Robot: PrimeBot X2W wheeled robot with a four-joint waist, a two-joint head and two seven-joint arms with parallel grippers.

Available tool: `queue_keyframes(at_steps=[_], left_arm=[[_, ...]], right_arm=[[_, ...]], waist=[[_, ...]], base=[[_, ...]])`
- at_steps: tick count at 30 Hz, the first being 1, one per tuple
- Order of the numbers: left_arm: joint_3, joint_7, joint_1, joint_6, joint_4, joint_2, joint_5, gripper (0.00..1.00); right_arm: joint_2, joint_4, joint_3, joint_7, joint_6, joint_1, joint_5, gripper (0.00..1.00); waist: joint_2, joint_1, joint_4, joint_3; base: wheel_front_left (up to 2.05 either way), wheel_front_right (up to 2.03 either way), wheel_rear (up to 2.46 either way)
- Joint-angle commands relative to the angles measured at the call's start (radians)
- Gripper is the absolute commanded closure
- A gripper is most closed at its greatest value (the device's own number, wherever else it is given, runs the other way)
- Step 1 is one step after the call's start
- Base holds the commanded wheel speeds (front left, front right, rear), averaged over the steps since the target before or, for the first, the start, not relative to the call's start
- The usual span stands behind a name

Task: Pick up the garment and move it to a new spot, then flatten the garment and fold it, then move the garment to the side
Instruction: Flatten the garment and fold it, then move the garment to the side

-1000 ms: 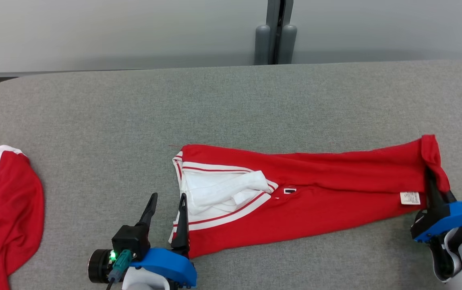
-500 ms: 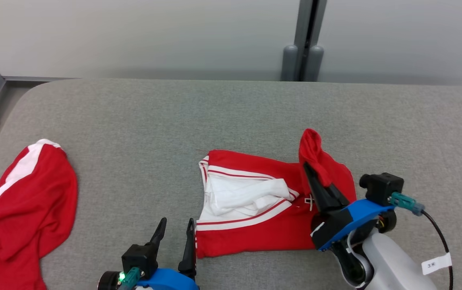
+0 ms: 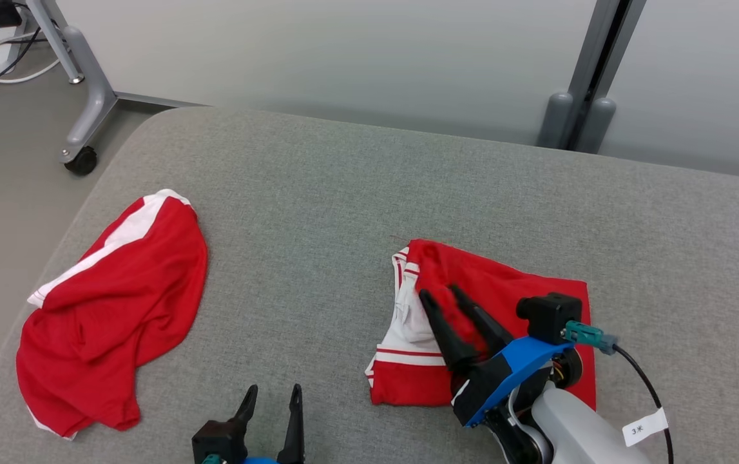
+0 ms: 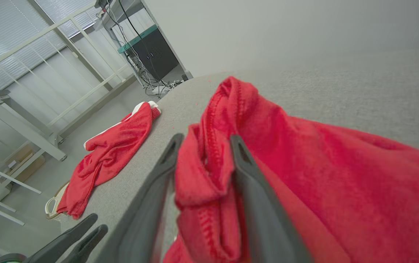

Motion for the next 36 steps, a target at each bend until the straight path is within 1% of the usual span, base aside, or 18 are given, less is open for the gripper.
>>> queue_keyframes(at_steps=[1, 3, 6, 9, 15, 19, 24, 26, 28, 36], left_arm=[[0.013, -0.004, 0.004, 0.003, 0.002, -0.001, 0.008, 0.00], [0.032, -0.005, 0.008, 0.006, 0.003, -0.001, 0.010, 0.00], [0.051, -0.004, 0.000, 0.008, -0.011, -0.001, 0.017, 0.00], [0.072, -0.004, -0.007, 0.012, -0.029, -0.001, 0.033, 0.00], [0.108, -0.004, -0.011, 0.022, -0.038, 0.000, 0.052, 0.00], [0.131, -0.004, -0.007, 0.032, -0.048, 0.000, 0.067, 0.00], [0.162, -0.005, 0.018, 0.045, -0.077, 0.000, 0.110, 0.00], [0.164, -0.004, 0.028, 0.047, -0.081, 0.000, 0.120, 0.00], [0.167, -0.004, 0.040, 0.052, -0.093, 0.000, 0.137, 0.00], [0.160, -0.004, 0.064, 0.057, -0.102, 0.000, 0.138, 0.00]], right_arm=[[-0.001, 0.007, 0.004, -0.008, 0.000, -0.010, 0.005, 0.00], [-0.004, 0.016, 0.000, -0.013, 0.000, -0.008, 0.005, 0.00], [-0.026, 0.035, -0.028, -0.018, 0.000, 0.000, -0.014, 0.00], [-0.045, 0.029, -0.097, -0.018, 0.000, 0.026, -0.051, 0.00], [-0.061, 0.020, -0.241, -0.018, 0.000, 0.098, -0.188, 0.00], [-0.060, 0.002, -0.326, -0.018, 0.000, 0.147, -0.289, 0.00], [-0.043, -0.028, -0.380, -0.018, 0.000, 0.199, -0.406, 0.00], [-0.037, -0.034, -0.397, -0.018, 0.000, 0.209, -0.414, 0.00], [-0.033, -0.043, -0.404, -0.018, 0.000, 0.225, -0.460, 0.00], [-0.008, -0.028, -0.446, -0.018, 0.000, 0.253, -0.517, 0.00]], waist=[[0.0000, 0.0001, -0.011, -0.005], [0.0000, 0.0001, -0.031, -0.012], [0.0000, 0.0001, -0.069, -0.024], [0.0000, 0.0001, -0.118, -0.036], [0.0000, 0.0001, -0.209, -0.050], [0.0000, 0.0001, -0.250, -0.057], [0.0000, 0.0001, -0.282, -0.066], [0.0000, 0.0001, -0.285, -0.068], [0.0000, 0.0001, -0.287, -0.073], [0.0000, 0.0001, -0.286, -0.078]], base=[[0.00, 0.00, 0.00], [0.00, 0.00, 0.00], [0.00, 0.00, 0.00], [0.00, 0.00, 0.00], [0.00, 0.00, 0.00], [0.00, 0.00, 0.00], [0.00, 0.00, 0.00], [0.00, 0.00, 0.00], [0.00, 0.00, 0.00], [0.00, 0.00, 0.00]])
